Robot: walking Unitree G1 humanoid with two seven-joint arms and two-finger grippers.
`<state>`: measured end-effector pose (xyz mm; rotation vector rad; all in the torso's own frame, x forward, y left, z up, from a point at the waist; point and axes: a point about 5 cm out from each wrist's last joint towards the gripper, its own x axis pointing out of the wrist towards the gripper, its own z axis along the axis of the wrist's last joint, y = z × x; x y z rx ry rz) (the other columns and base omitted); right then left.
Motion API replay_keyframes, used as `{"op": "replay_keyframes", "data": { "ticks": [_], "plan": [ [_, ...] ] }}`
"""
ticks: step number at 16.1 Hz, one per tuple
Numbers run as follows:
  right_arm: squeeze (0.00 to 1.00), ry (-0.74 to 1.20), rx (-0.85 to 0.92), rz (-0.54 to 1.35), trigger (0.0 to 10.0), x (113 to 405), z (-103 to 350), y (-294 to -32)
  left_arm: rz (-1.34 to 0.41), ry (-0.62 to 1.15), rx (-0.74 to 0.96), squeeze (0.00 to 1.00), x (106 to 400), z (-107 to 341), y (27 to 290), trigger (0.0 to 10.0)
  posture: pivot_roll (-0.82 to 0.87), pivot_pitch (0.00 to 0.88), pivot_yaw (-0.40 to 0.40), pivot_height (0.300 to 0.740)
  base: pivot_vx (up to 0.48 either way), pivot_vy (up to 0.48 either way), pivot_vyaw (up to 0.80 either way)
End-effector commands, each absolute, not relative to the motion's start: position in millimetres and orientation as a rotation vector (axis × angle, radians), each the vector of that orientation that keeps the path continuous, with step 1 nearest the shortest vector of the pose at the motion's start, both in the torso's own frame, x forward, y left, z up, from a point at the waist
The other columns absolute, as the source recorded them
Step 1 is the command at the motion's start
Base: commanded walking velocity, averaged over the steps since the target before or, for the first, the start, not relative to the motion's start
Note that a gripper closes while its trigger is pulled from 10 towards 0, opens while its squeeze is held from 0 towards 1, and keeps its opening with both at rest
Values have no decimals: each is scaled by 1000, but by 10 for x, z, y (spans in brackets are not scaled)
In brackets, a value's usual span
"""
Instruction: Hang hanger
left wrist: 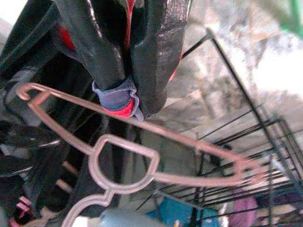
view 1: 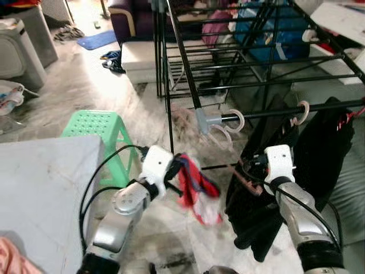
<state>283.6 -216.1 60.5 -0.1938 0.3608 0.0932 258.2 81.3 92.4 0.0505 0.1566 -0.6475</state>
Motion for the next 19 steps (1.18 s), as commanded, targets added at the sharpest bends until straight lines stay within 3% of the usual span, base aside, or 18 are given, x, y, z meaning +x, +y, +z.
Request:
{"op": "replay_keyframes", "data": {
  "ticks": [1,5,8,13,17,19],
  "plan": [
    [0,374,-195,97,10000,2849,604,-2213,-632,144,62,0,2597,963,823,10000,0,27,-21,740,0,0,0],
    [0,234,-236,-24,10000,2831,832,-2390,-593,142,87,0,2617,966,842,10000,-3,25,-23,740,0,0,0],
    [0,97,-197,-59,10000,2643,968,-2327,-427,125,158,0,2693,952,1003,10000,-8,20,-25,740,0,0,0],
    [0,75,-136,45,10000,2385,1033,-2214,-278,138,189,0,2677,936,1284,10000,-18,22,-14,740,0,0,0],
    [0,70,-66,182,10000,2369,1138,-1996,-277,139,195,0,2631,917,1277,10000,-24,24,-13,740,0,0,0],
    [0,201,-34,269,10000,2339,953,-1853,-307,145,180,0,2636,926,1245,10000,-20,26,-14,740,0,0,0]
  ]
}}
